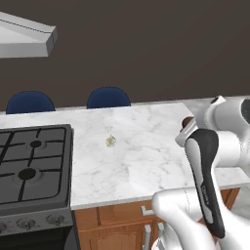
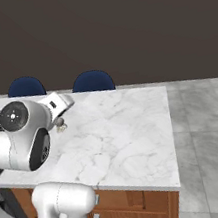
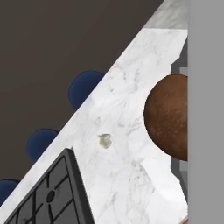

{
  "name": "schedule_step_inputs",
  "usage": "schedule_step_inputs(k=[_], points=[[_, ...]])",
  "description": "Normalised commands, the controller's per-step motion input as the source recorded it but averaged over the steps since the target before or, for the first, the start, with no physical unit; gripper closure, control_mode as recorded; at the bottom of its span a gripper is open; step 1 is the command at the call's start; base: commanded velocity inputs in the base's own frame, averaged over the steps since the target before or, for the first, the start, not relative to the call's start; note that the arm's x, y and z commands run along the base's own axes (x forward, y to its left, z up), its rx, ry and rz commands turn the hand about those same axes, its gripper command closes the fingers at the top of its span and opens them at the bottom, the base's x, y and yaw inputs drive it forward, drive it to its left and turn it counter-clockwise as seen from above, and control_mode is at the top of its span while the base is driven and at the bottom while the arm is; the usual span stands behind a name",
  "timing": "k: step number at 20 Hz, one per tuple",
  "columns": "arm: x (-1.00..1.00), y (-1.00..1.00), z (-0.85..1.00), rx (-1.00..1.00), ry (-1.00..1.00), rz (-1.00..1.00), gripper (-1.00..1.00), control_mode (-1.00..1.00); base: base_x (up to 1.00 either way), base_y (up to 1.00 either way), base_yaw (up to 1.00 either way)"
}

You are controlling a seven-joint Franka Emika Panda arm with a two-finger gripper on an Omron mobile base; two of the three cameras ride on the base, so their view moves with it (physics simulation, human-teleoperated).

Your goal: Place the beer on the top shelf of the fridge to keep it out of children's reach, and place the mushroom and garlic on lower shelves for easy access.

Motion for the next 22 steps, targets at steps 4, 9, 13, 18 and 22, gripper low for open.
schedule_step_inputs(k=[4,9,13,18,22], points=[[-0.21,0.03,0.14,-0.11,0.00,0.00,1.00,-1.00,0.00,0.00,0.00],[-0.10,0.00,0.01,-0.04,0.00,0.00,1.00,1.00,-0.20,0.00,-0.03],[0.00,0.00,0.00,0.00,0.00,0.00,1.00,1.00,-0.47,-0.18,-0.11],[0.00,0.00,0.00,0.00,0.00,0.00,1.00,1.00,-0.45,-0.47,-0.17],[0.00,0.00,0.00,0.00,0.00,0.00,1.00,1.00,-0.23,-0.57,-0.35]])
